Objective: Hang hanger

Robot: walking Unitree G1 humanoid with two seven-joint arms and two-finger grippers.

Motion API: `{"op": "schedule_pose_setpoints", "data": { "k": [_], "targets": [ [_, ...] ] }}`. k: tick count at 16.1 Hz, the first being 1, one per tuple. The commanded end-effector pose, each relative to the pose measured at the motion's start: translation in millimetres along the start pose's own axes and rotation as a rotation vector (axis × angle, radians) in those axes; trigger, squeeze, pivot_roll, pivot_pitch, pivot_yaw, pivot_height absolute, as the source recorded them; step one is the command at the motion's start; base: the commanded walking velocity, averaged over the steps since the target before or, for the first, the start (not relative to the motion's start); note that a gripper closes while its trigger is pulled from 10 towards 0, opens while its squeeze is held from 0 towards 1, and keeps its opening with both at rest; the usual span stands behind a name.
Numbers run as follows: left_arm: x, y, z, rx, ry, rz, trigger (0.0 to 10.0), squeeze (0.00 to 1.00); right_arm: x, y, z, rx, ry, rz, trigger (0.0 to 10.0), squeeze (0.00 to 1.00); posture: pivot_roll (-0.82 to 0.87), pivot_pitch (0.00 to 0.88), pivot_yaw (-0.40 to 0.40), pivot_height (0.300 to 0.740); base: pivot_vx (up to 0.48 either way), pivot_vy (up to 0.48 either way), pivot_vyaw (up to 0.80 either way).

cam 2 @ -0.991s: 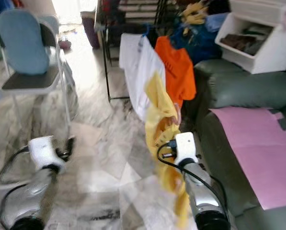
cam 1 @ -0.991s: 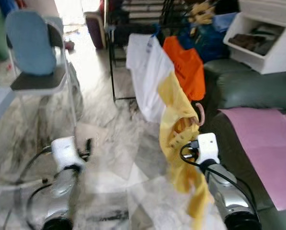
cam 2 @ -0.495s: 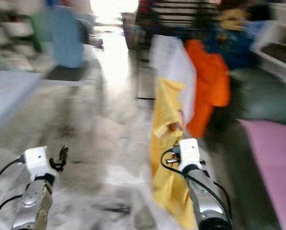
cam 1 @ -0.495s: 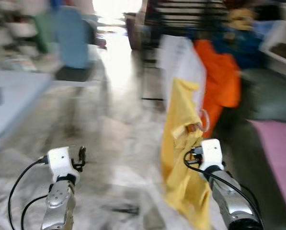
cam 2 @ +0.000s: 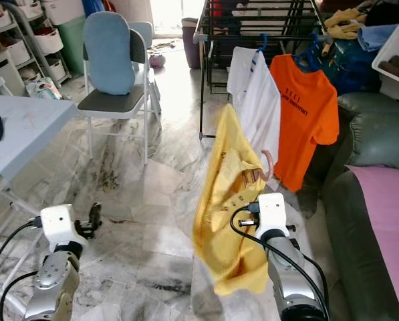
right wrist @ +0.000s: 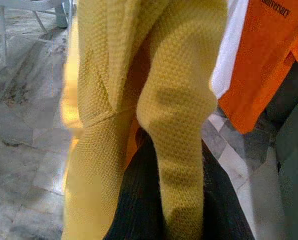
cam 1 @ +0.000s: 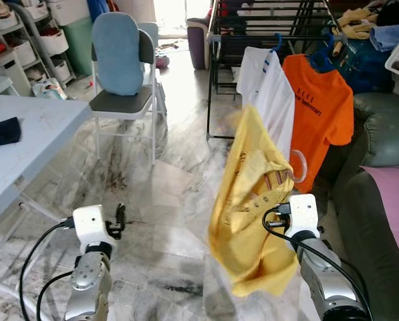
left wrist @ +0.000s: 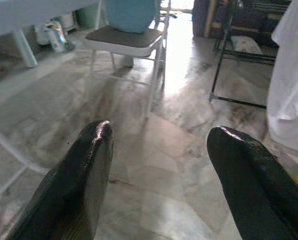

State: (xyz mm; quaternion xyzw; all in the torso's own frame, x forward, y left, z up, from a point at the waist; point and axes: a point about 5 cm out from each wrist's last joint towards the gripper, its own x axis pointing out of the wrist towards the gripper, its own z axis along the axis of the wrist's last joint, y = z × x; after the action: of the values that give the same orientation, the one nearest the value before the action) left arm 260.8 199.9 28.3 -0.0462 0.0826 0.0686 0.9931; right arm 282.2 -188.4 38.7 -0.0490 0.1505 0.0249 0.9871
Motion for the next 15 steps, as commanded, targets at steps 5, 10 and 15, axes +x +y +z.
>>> {"op": "schedule_pose_setpoints", "data": {
  "k": [5, 10, 15],
  "targets": [
    [1.1, 2.1, 5.3, -0.017, -0.019, -0.033, 10.0, 0.00, -0.1, -2.0, 6.3, 0.012, -0.040, -0.008, 10.0, 0.00, -0.12, 0.000, 0.039, 0.740, 0.259, 0.099, 0.00],
    [-0.4, 2.0, 4.3, -0.022, -0.012, -0.051, 10.0, 0.00, 0.6, -2.2, 6.6, 0.016, -0.040, -0.013, 10.0, 0.00, -0.12, 0.000, 0.043, 0.740, 0.392, 0.253, 0.00],
    [-0.3, 0.4, 3.5, -0.025, -0.005, -0.066, 10.0, 0.00, -0.2, -2.8, 4.5, 0.016, -0.034, -0.019, 10.0, 0.00, -0.12, 0.000, 0.047, 0.740, 0.390, 0.259, 0.00]
  ]
}}
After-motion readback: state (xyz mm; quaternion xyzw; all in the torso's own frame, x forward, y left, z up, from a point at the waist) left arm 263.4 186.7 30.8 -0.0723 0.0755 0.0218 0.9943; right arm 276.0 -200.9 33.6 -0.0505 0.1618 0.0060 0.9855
